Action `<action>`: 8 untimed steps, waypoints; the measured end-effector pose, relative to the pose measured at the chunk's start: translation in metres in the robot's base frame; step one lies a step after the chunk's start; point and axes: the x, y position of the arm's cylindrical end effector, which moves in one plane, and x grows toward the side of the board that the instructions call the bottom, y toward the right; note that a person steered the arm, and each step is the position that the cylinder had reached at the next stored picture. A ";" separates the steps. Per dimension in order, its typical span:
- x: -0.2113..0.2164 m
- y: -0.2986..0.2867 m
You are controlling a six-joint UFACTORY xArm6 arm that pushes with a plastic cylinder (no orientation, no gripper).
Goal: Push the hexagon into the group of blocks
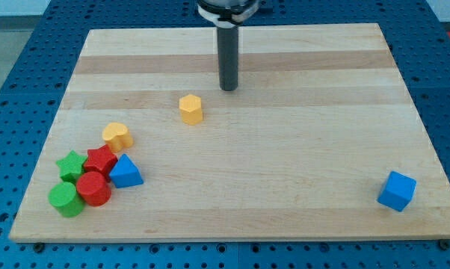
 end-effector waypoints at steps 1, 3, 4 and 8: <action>0.013 -0.019; 0.044 -0.060; 0.057 -0.077; 0.077 -0.049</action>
